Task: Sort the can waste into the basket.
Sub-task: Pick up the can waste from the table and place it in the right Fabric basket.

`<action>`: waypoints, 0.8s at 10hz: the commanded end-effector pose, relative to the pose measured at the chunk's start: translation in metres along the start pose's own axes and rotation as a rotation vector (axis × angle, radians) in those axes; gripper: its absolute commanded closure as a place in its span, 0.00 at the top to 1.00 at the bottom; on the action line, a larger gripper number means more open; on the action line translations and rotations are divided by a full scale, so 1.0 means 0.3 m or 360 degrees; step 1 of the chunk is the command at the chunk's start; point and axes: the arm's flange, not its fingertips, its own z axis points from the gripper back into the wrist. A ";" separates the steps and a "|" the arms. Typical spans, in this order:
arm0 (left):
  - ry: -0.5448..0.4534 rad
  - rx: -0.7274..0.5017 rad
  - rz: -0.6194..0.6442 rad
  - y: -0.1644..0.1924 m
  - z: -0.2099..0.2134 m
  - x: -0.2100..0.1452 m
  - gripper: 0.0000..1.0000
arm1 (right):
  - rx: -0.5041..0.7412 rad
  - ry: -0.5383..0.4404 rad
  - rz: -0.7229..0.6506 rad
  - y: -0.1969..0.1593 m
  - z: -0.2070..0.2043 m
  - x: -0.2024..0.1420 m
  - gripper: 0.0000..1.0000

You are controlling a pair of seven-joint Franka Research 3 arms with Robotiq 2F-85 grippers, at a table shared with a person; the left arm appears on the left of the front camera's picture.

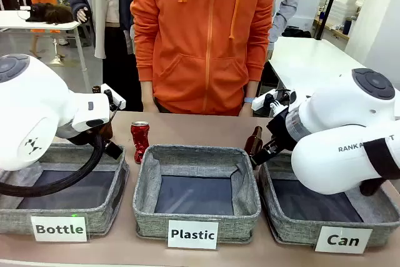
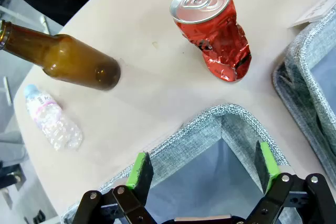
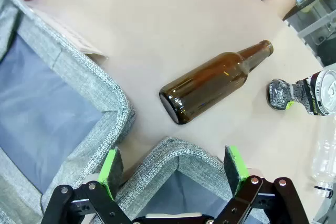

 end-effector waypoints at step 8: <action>-0.0001 0.0000 0.0000 0.000 0.001 0.000 1.00 | 0.0000 0.0000 0.0000 0.000 0.000 0.000 1.00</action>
